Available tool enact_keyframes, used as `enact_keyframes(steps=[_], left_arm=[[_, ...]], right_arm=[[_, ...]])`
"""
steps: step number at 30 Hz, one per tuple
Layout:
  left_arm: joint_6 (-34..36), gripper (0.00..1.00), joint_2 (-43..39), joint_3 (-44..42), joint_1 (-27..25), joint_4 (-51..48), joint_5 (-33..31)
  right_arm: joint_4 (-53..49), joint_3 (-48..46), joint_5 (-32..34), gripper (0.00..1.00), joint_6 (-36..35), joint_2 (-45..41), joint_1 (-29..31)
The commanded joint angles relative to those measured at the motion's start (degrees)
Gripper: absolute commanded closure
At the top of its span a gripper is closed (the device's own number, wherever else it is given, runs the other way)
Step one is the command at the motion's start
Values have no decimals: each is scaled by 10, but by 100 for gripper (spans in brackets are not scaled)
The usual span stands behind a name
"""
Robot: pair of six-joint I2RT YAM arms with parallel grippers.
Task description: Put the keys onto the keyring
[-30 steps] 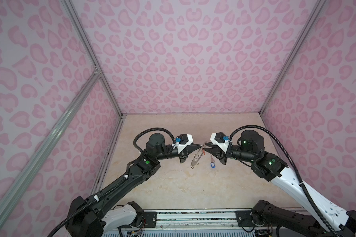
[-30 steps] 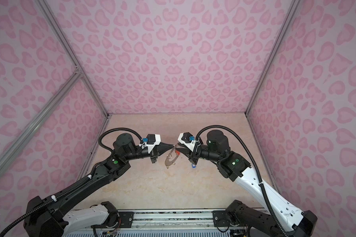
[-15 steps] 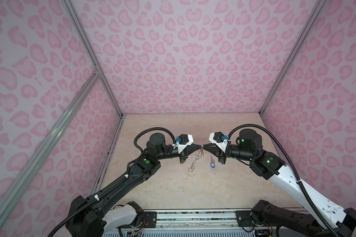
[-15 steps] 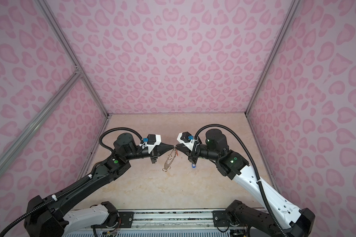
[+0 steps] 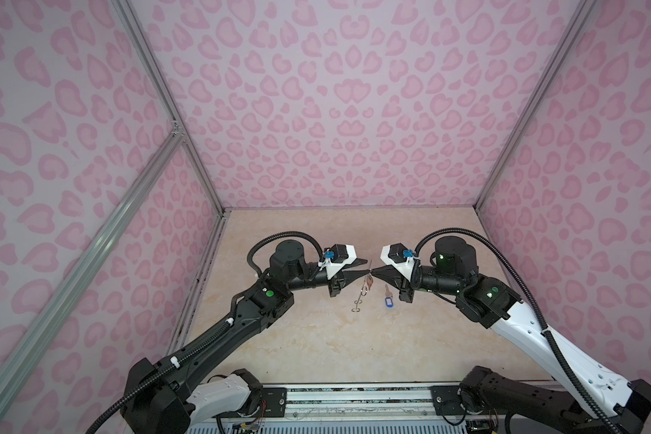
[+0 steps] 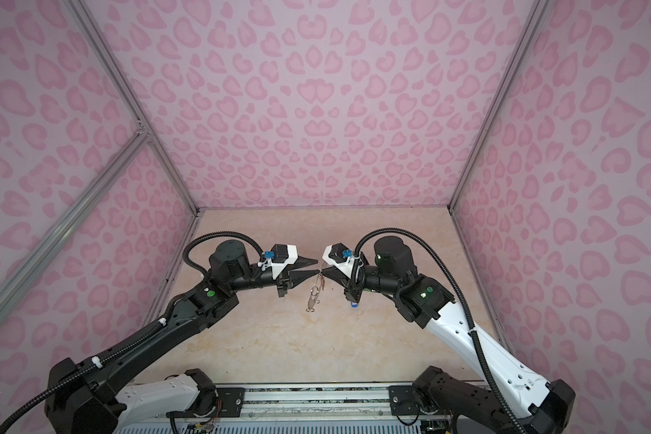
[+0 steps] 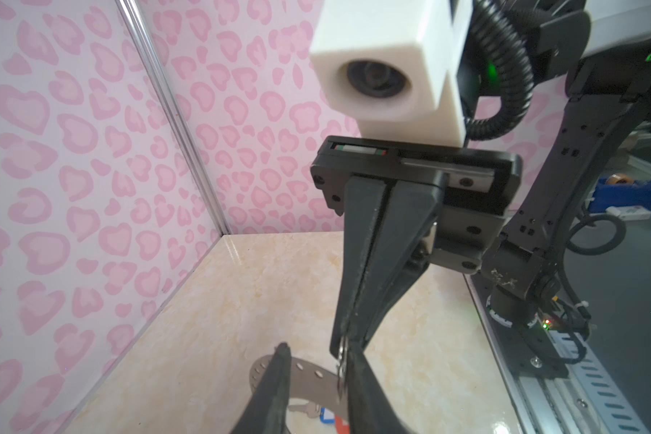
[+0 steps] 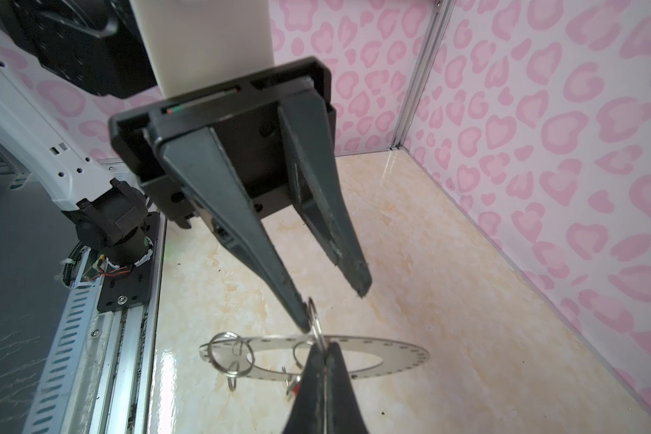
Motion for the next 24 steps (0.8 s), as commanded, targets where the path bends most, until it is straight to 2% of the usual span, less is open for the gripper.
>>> enact_keyframes(steps=[1, 5, 10, 24], left_arm=[[77, 73, -2, 35, 0, -83, -50], [128, 73, -4, 54, -15, -135, -78], [178, 73, 0, 74, -52, -188, -143], [211, 75, 29, 113, -88, -237, -188]], right_arm=[[-66, 20, 24, 100, -18, 9, 0], [-93, 36, 38, 100, -17, 18, 0], [-112, 55, 39, 100, -19, 32, 1], [-120, 62, 40, 100, -17, 37, 10]])
